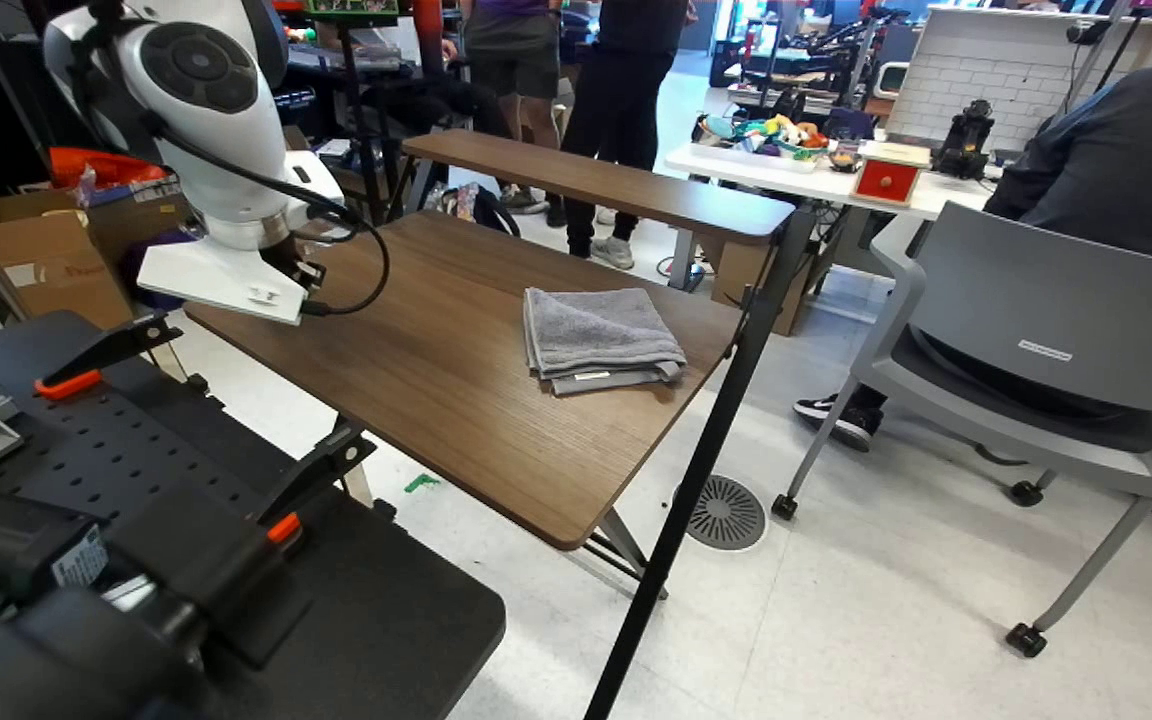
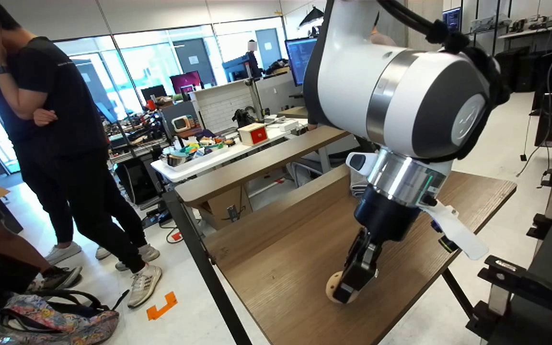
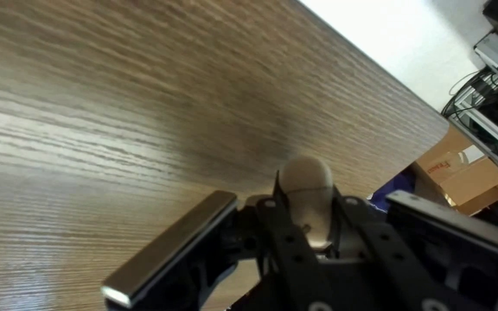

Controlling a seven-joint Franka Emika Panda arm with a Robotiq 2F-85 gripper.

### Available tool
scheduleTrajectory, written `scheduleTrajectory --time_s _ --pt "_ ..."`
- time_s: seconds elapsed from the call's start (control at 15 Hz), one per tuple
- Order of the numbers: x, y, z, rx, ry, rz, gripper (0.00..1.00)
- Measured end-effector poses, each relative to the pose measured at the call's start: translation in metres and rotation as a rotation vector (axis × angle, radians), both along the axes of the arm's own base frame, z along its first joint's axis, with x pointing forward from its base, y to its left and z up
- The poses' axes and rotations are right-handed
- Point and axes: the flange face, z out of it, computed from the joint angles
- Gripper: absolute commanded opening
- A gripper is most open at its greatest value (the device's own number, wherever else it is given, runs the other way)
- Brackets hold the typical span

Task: Wipe the table

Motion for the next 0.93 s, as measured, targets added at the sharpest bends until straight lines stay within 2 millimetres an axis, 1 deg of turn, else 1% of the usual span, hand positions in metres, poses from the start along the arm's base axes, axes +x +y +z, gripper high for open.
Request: scheduleTrajectory --time_s 0.13,0.2,0.47,0.53,0.73,0.8,0.93 --pt "0.003 0.001 -0.006 0.000 0.002 -0.001 0.62" --pt "0.004 0.002 -0.008 0.001 0.002 -0.001 0.70" --pt "0.006 0.005 -0.007 0.006 -0.003 0.000 0.99" --pt "0.007 0.005 -0.006 0.006 -0.004 -0.001 1.00" --pt "0.011 0.001 -0.001 -0.002 -0.012 -0.014 1.00" --pt "0.014 -0.003 0.004 -0.017 -0.022 -0.023 1.00" --pt "0.025 -0.015 0.020 -0.061 -0.052 -0.056 1.00"
